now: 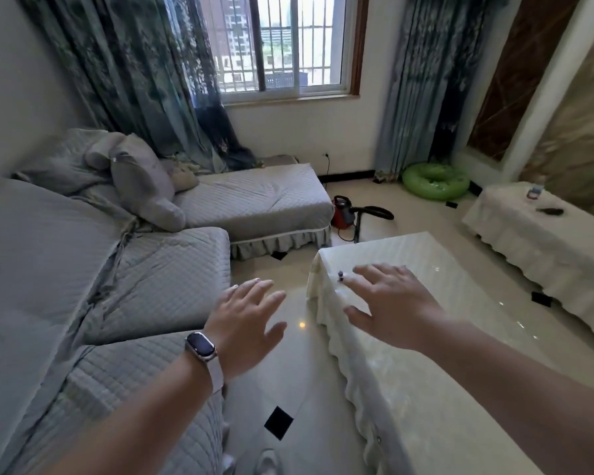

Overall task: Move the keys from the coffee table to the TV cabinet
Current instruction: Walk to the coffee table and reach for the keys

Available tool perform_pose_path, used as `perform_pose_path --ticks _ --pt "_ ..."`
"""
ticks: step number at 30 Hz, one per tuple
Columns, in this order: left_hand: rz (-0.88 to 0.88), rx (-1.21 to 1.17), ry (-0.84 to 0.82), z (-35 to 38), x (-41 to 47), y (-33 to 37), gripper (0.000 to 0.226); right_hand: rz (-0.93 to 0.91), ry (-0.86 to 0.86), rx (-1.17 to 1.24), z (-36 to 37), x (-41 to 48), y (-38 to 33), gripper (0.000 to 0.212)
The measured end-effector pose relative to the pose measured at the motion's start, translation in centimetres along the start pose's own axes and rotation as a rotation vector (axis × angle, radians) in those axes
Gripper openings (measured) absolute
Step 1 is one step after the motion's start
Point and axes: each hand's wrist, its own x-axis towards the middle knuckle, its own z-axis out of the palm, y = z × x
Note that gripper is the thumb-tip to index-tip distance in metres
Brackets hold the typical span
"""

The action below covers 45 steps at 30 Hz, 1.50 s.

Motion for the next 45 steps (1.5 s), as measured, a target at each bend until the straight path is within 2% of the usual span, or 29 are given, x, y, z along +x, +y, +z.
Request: perform_pose_path --ticks 9,14,17,22,27,33,38,45 --pt "0.135 -0.042 0.045 3.9 13.7 -11.9 0.050 0.162 -0.099 0.010 4.1 14.8 1.9 0.055" --pt "0.269 -0.018 0.003 5.4 20.4 -16.7 0.051 0.287 -0.054 0.073 5.0 21.1 2.7 0.053" --pt "0.331 -0.030 -0.001 6.6 23.9 -17.4 0.051 0.351 -0.028 0.096 5.8 23.5 4.1 0.053" --pt "0.432 -0.044 0.010 8.7 30.6 -18.5 0.051 0.418 -0.090 0.109 8.0 27.1 8.0 0.057" --pt "0.428 -0.057 -0.003 11.1 37.9 -19.1 0.048 0.450 -0.115 0.138 11.6 30.9 12.9 0.058" --pt "0.456 -0.111 -0.074 14.6 46.4 -18.6 0.036 0.497 -0.158 0.205 15.3 36.6 20.5 0.055" --pt "0.480 -0.070 -0.115 17.2 54.4 -17.8 0.043 0.530 -0.179 0.211 17.5 39.7 27.3 0.056" --pt "0.591 -0.129 -0.217 21.5 60.5 -15.8 0.039 0.560 -0.257 0.212 21.1 41.3 30.4 0.052"
